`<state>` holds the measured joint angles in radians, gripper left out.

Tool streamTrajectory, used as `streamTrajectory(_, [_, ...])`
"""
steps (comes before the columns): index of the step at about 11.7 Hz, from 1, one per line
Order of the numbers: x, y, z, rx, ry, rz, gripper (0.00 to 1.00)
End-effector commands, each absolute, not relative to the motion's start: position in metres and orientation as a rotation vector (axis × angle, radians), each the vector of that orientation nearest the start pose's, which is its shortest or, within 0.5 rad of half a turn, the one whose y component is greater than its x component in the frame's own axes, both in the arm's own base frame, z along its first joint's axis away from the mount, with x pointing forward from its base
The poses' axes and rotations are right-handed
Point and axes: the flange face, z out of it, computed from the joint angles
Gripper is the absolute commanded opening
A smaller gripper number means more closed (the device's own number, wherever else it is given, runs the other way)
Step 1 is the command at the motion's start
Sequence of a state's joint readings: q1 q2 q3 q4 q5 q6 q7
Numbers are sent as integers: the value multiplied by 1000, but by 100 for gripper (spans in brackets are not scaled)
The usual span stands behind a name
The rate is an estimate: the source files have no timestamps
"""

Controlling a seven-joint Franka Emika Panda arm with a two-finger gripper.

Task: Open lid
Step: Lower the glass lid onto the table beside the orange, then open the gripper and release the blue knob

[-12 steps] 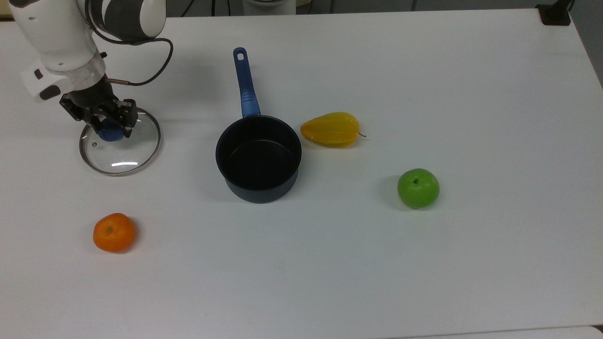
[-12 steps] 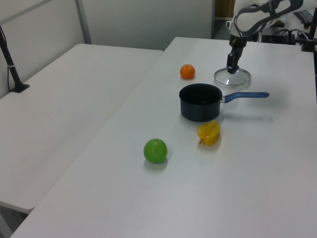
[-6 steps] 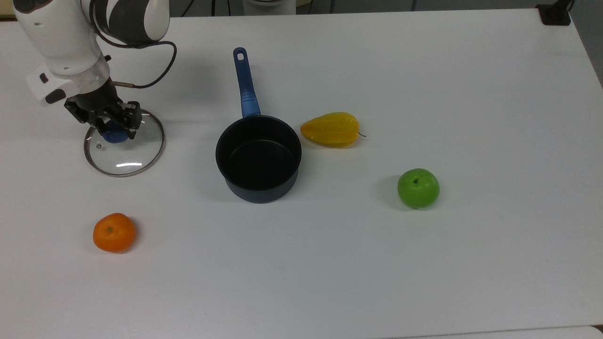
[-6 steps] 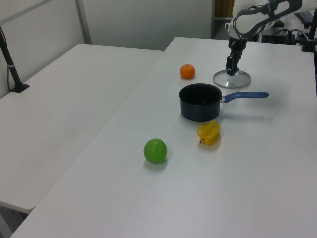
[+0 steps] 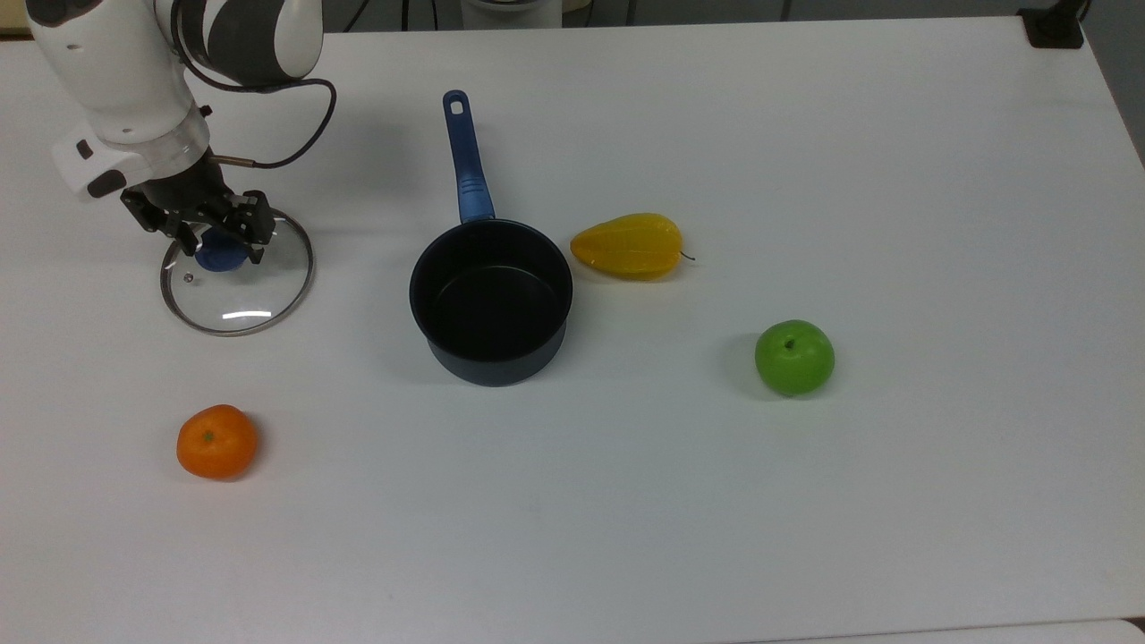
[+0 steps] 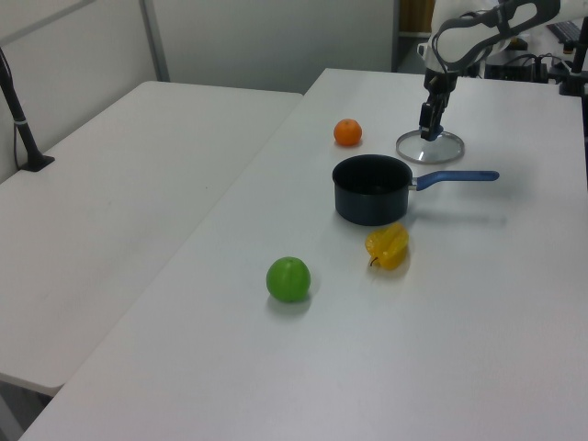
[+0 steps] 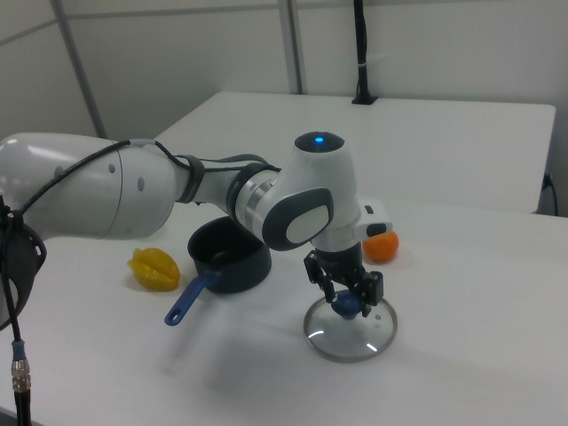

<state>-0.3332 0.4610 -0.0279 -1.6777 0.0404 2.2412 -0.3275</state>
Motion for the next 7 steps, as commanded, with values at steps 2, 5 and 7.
streamTrajectory(2, [637,-235,370,-3160,80,-225,100])
streamTrajectory(5, [632,-232,399,-3155,109,-242,100])
streamTrajectory(7, [630,-209,440,-3136,207,-236,100])
